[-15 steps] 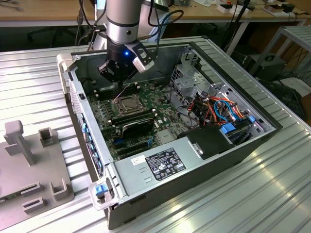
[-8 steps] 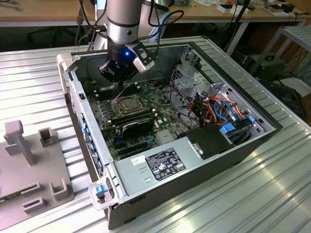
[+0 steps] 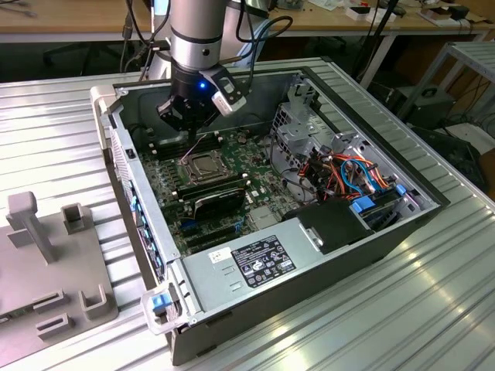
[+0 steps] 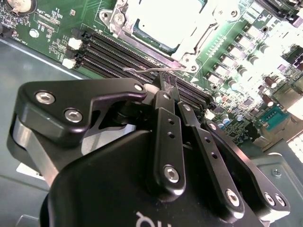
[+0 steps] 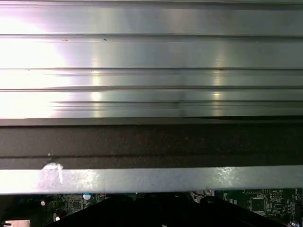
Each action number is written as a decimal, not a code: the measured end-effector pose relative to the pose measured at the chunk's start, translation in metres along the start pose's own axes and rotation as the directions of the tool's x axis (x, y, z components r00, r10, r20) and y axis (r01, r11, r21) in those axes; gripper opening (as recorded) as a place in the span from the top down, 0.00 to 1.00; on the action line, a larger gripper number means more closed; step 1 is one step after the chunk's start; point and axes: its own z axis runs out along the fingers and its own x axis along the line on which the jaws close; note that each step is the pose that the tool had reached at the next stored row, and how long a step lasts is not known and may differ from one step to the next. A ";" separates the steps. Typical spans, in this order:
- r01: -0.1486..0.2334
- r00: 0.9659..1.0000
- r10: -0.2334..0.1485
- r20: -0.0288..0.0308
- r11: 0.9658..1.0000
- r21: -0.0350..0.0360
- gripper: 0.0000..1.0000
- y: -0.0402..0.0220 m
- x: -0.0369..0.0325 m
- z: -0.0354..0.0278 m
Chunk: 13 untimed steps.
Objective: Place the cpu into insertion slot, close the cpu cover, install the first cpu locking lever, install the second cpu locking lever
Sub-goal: 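Install the first cpu locking lever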
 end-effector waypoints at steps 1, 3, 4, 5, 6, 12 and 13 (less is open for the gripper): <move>0.000 1.000 0.000 0.000 1.000 0.000 0.89 0.0001 -0.0018 0.0029; 0.000 1.000 0.000 0.000 1.000 0.000 0.89 0.0018 -0.0091 0.0067; 0.000 1.000 0.000 0.000 1.000 0.000 0.89 0.0021 -0.0102 0.0075; 0.000 1.000 0.000 0.000 1.000 0.000 0.89 0.0023 -0.0115 0.0086; 0.000 1.000 0.000 0.000 1.000 0.000 0.89 0.0025 -0.0125 0.0095; 0.000 1.000 0.000 0.000 1.000 0.000 0.89 0.0032 -0.0196 0.0165; 0.000 1.000 0.000 0.000 1.000 0.000 0.89 0.0033 -0.0204 0.0177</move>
